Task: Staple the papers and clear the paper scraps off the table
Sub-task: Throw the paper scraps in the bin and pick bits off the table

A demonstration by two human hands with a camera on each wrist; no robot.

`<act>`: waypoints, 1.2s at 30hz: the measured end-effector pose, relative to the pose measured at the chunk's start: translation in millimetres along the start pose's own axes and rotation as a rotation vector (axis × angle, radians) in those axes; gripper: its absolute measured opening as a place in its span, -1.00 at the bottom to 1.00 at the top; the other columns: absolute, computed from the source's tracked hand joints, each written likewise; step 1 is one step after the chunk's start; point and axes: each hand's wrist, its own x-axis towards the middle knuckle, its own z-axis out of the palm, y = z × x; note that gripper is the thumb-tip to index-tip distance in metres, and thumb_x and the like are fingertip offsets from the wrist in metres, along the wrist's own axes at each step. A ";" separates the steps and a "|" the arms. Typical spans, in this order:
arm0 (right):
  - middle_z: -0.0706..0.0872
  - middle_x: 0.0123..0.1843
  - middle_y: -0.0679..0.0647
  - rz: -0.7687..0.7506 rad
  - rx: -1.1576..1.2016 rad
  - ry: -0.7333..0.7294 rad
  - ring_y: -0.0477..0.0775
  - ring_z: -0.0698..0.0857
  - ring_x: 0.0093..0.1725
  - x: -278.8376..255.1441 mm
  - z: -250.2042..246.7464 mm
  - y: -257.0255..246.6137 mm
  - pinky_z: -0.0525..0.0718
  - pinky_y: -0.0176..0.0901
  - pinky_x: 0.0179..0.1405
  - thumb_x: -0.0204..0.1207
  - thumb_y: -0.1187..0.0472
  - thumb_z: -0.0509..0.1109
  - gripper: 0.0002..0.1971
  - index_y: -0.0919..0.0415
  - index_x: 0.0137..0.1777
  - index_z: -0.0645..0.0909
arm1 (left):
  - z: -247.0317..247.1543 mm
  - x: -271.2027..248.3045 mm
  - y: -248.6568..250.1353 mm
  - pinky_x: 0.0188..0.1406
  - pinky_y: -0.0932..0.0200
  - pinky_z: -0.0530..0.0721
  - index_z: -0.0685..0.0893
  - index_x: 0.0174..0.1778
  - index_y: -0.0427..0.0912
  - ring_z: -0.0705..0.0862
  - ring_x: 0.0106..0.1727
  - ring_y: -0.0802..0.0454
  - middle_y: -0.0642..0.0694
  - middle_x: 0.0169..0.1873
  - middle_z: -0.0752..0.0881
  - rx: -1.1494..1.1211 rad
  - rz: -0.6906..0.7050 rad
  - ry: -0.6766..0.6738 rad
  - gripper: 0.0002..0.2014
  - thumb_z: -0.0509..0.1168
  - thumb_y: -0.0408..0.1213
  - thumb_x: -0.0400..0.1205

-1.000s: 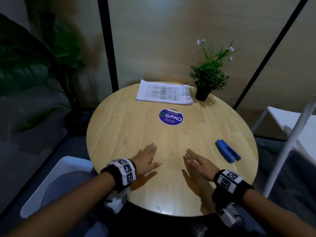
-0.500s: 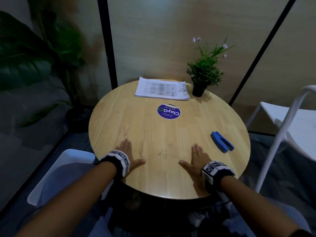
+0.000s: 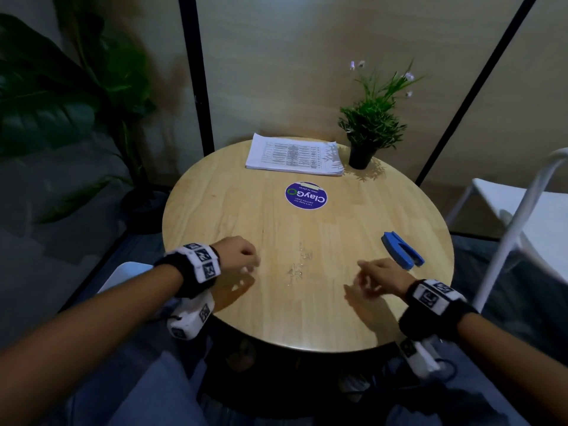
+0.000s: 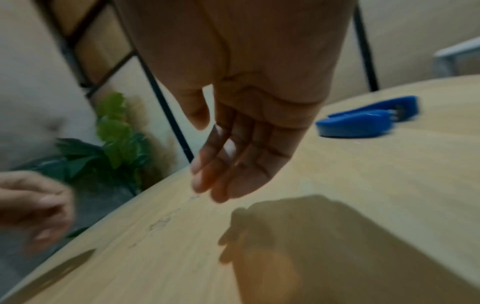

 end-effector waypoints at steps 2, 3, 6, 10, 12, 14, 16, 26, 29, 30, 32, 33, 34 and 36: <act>0.71 -0.52 0.16 0.196 -0.035 -0.108 0.07 0.68 -0.54 -6.8 -2.0 12.9 0.68 -0.19 -0.37 0.70 -0.06 0.05 -0.40 0.35 -0.39 0.63 | 6.2 -7.8 -9.6 -0.46 0.25 0.66 0.76 -0.31 -0.27 0.72 -0.50 0.03 -0.12 -0.41 0.78 -0.220 -0.107 -0.212 -0.66 0.15 -0.33 0.69; 0.72 -0.51 0.15 0.262 -0.130 -0.153 0.09 0.70 -0.50 -5.7 2.1 18.6 0.68 -0.17 -0.32 0.69 -0.12 0.01 -0.35 0.33 -0.41 0.64 | 15.9 -10.1 -12.9 -0.48 0.23 0.67 0.76 -0.33 -0.27 0.72 -0.53 0.02 -0.13 -0.43 0.79 -0.262 -0.168 -0.350 -0.64 0.14 -0.32 0.69; 0.73 -0.27 0.14 0.272 -0.461 -0.083 0.14 0.69 -0.21 10.4 25.5 21.8 0.60 -0.11 -0.03 0.64 -0.23 0.01 -0.38 0.23 -0.35 0.62 | 52.3 -6.3 -13.6 -0.54 0.33 0.62 0.74 -0.33 -0.20 0.73 -0.56 0.12 -0.02 -0.50 0.79 -0.179 -0.251 -0.581 -0.66 0.14 -0.28 0.68; 0.70 -0.21 0.14 0.164 -0.467 -0.072 0.16 0.68 -0.13 35.7 63.8 -3.0 0.57 -0.10 0.01 0.62 -0.26 0.01 -0.39 0.19 -0.37 0.59 | 70.1 13.2 7.5 -0.58 0.37 0.59 0.71 -0.28 -0.23 0.76 -0.52 0.06 -0.05 -0.45 0.82 -0.309 -0.273 -0.580 -0.68 0.14 -0.22 0.66; 0.73 -0.10 0.19 0.110 -0.458 -0.048 0.16 0.67 -0.11 50.5 76.8 -15.5 0.53 -0.12 -0.04 0.62 -0.25 0.03 -0.40 0.25 -0.22 0.65 | 72.4 24.2 20.6 -0.56 0.34 0.60 0.72 -0.25 -0.24 0.77 -0.50 0.02 -0.08 -0.39 0.83 -0.392 -0.243 -0.527 -0.68 0.16 -0.17 0.65; 0.73 0.07 0.26 0.088 -0.434 -0.006 0.20 0.66 -0.02 63.6 82.9 -26.5 0.50 -0.12 -0.03 0.62 -0.22 0.05 -0.40 0.32 0.02 0.67 | 76.3 36.4 34.7 -0.57 0.33 0.60 0.71 -0.25 -0.27 0.76 -0.51 -0.01 -0.12 -0.36 0.82 -0.486 -0.231 -0.411 -0.69 0.17 -0.17 0.65; 0.73 0.13 0.28 0.084 -0.387 0.029 0.23 0.66 0.01 71.0 82.6 -34.6 0.48 -0.13 -0.05 0.63 -0.18 0.07 -0.42 0.34 0.08 0.66 | 83.7 49.5 45.0 -0.59 0.32 0.57 0.69 -0.26 -0.29 0.73 -0.53 -0.06 -0.18 -0.37 0.79 -0.585 -0.201 -0.246 -0.69 0.15 -0.21 0.65; 0.75 0.02 0.20 -0.144 -0.211 0.420 0.10 0.67 -0.11 57.4 -7.2 -2.5 0.59 -0.08 -0.02 0.59 0.25 0.26 -0.83 0.23 0.05 0.68 | 48.3 51.3 27.8 -0.19 0.39 0.68 0.67 0.18 -0.29 0.68 -0.09 0.11 -0.15 -0.02 0.65 -0.534 0.127 0.301 -0.78 0.23 -0.35 0.67; 0.59 0.36 0.25 -0.125 -0.515 0.417 0.21 0.60 0.29 43.7 -29.8 22.2 0.48 -0.11 0.24 0.63 0.19 0.22 -0.63 0.27 0.40 0.49 | 31.6 46.1 -3.5 0.49 0.17 0.38 0.39 0.52 -0.26 0.45 0.44 -0.04 -0.22 0.49 0.37 -0.044 0.099 0.294 -0.51 0.18 -0.11 0.69; 0.47 0.47 0.25 -0.084 -0.588 0.356 0.22 0.52 0.40 38.7 -33.3 28.1 0.42 -0.08 0.36 0.66 0.13 0.19 -0.57 0.27 0.48 0.40 | 30.9 42.9 -11.9 0.60 0.03 0.21 0.19 0.62 -0.21 0.25 0.60 -0.07 -0.19 0.62 0.16 0.140 0.023 0.221 -0.36 0.11 0.05 0.69; 0.21 0.64 0.21 -0.006 -0.669 0.217 0.19 0.31 0.57 35.2 -33.9 37.4 0.27 -0.04 0.53 0.69 0.02 0.11 -0.45 0.29 0.59 0.20 | 39.8 35.5 -24.4 0.63 -0.20 -0.10 -0.15 0.67 -0.12 -0.13 0.70 -0.11 -0.11 0.68 -0.20 0.372 -0.123 0.080 -0.02 -0.10 0.47 0.49; 0.13 0.67 0.19 0.021 -0.668 0.161 0.17 0.25 0.60 35.5 -31.2 40.0 0.21 -0.03 0.58 0.69 -0.01 0.09 -0.41 0.31 0.60 0.14 | 47.7 32.0 -28.1 0.62 -0.23 -0.16 -0.23 0.66 -0.10 -0.22 0.69 -0.13 -0.11 0.67 -0.28 0.412 -0.141 0.034 0.20 -0.26 0.67 0.24; 0.12 0.66 0.20 0.042 -0.656 0.129 0.16 0.24 0.59 36.5 -26.4 41.2 0.18 0.00 0.61 0.68 -0.04 0.08 -0.40 0.34 0.58 0.15 | 56.9 27.8 -28.8 0.61 -0.22 -0.20 -0.27 0.66 -0.09 -0.27 0.68 -0.14 -0.12 0.65 -0.33 0.423 -0.123 0.003 0.40 -0.43 0.75 -0.04; 0.04 0.67 0.28 0.079 -0.685 0.110 0.22 0.15 0.63 42.4 -10.0 40.3 0.14 0.09 0.63 0.66 -0.12 0.04 -0.33 0.35 0.58 0.09 | 77.6 23.0 -24.3 0.63 -0.18 -0.24 -0.30 0.65 -0.11 -0.33 0.67 -0.11 -0.11 0.64 -0.38 0.406 -0.050 0.004 0.50 -0.58 0.72 -0.23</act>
